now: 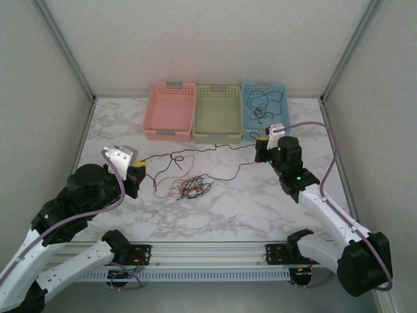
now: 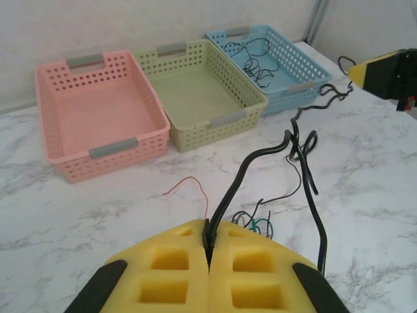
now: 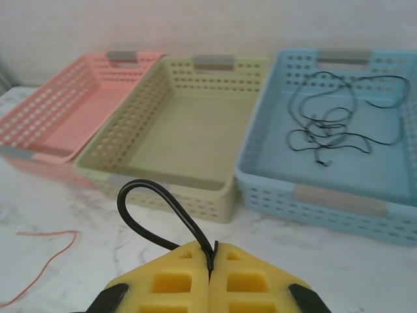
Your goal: Untangle the cables
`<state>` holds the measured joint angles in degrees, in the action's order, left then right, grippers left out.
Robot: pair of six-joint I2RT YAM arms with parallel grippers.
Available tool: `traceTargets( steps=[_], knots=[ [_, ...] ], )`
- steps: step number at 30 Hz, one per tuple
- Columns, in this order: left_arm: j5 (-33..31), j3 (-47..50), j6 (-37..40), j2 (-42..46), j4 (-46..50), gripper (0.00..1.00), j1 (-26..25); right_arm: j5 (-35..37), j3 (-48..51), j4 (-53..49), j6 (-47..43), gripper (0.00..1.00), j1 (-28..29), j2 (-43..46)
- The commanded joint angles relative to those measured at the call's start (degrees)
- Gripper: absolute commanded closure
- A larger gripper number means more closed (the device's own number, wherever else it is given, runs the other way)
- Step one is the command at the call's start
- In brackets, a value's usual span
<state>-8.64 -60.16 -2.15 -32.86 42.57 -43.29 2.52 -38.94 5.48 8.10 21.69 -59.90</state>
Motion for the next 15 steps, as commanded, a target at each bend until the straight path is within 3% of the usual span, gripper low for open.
traceTargets(
  steps=[1,15],
  knots=[
    [-7.11,-3.60,2.15,3.27,3.07,1.00,0.31,10.25,1.88,-3.65,4.06,1.00,-4.95,1.10],
    [-12.20,-5.43,4.97,6.14,9.28,1.00,0.31,16.58,1.16,-7.10,8.93,1.00,-12.49,1.19]
  ],
)
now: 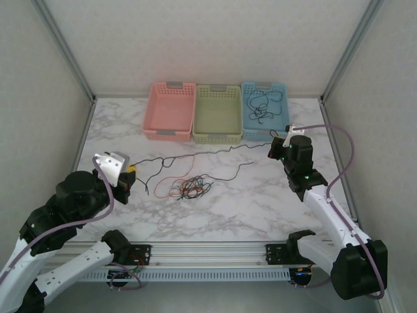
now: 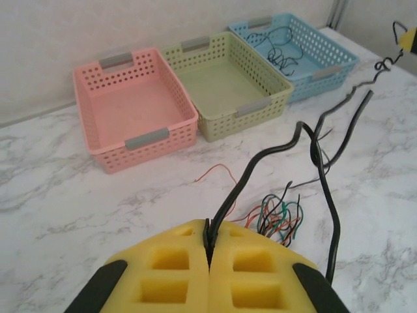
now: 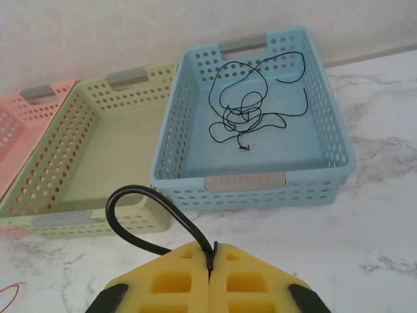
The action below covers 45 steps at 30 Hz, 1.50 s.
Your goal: Untangle the cables
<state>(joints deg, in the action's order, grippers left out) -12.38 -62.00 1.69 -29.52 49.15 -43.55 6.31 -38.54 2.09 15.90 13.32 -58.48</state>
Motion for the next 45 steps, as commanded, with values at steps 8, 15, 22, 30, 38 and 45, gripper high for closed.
traceTargets(
  steps=[8,15,22,30,38,45],
  knots=[
    [-10.62,-4.25,2.56,3.32,3.54,1.00,0.57,14.79,0.60,-4.93,1.83,1.00,-6.50,-0.49],
    [-11.00,-4.16,2.53,4.09,4.03,1.00,0.57,14.96,0.58,-4.92,2.22,1.00,-7.07,-0.65],
    [-12.17,-3.57,3.02,4.47,4.87,1.00,0.57,14.70,-0.08,-5.21,4.06,1.00,-8.97,-0.11],
    [-11.90,-3.15,2.75,5.08,5.11,1.00,0.57,12.33,-2.02,-4.05,6.79,1.00,-10.13,-0.14],
    [-10.82,-1.13,1.74,5.60,4.12,1.00,0.57,18.13,-9.60,-8.71,12.36,1.00,-10.18,-1.73],
    [-9.70,-0.08,1.29,5.64,3.51,1.00,0.57,25.65,-12.90,-11.98,12.93,1.00,-10.12,-0.11]
  ],
)
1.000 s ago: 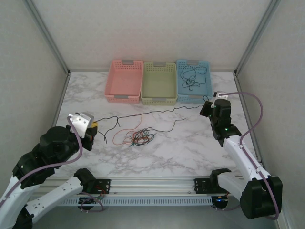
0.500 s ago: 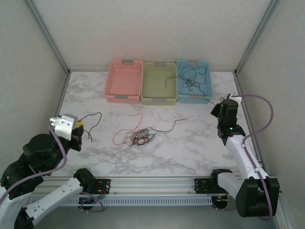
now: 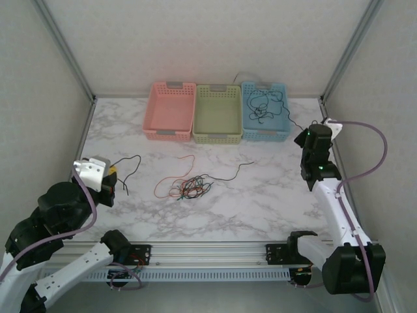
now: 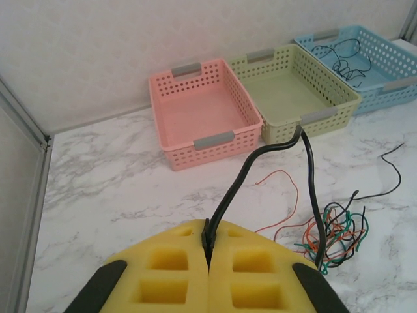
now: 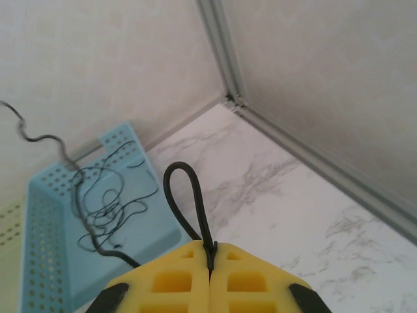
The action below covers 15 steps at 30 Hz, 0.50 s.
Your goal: Untangle the cables
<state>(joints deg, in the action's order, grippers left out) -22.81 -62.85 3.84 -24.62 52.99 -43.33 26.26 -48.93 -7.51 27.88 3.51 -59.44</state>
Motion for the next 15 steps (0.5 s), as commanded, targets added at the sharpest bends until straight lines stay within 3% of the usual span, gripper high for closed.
traceTargets(
  steps=[1,10,15],
  knots=[
    [0.85,0.96,-0.93,0.80,-0.51,1.00,0.35,6.84,-3.19,-3.40,0.58,1.00,-0.26,0.61],
    [2.23,2.42,-1.55,0.89,-1.48,1.00,0.35,8.26,-9.30,-9.95,-6.52,1.00,-0.10,-5.77],
    [2.70,2.99,-1.90,0.78,-1.67,1.00,0.35,13.26,-11.03,-10.39,-9.95,1.00,1.37,-8.93]
  ],
)
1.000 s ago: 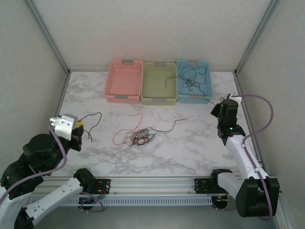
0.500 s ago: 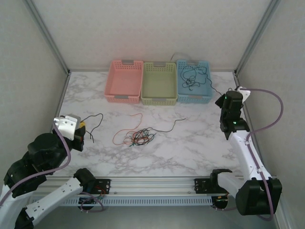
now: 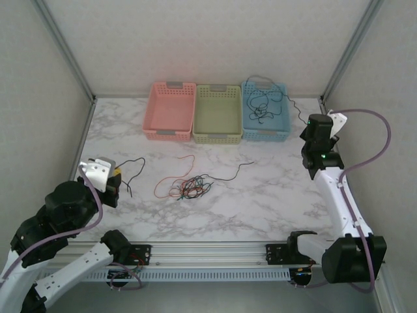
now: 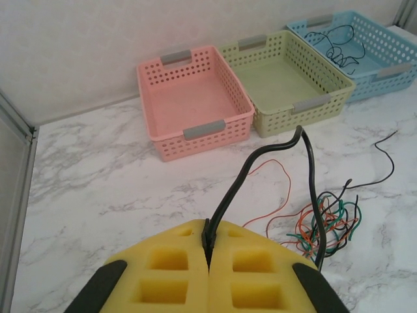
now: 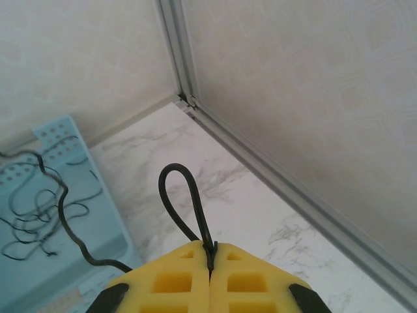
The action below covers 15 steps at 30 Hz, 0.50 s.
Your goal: Untangle the cables
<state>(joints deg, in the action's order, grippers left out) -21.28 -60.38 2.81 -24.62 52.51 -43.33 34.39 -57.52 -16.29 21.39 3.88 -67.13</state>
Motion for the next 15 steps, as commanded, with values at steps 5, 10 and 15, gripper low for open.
traceTargets(
  steps=[5,10,15],
  knots=[
    [1.33,0.62,-0.72,0.67,-1.41,1.00,0.35,4.93,-4.46,-1.47,-5.72,1.00,2.42,-4.50],
    [1.49,0.79,-0.79,0.63,-1.53,1.00,0.35,5.19,-7.20,-1.89,-6.63,1.00,4.24,-8.53],
    [1.50,1.32,-0.88,0.75,-1.44,1.00,0.35,3.35,-11.56,-0.84,-8.50,1.00,6.07,-14.19]
  ],
)
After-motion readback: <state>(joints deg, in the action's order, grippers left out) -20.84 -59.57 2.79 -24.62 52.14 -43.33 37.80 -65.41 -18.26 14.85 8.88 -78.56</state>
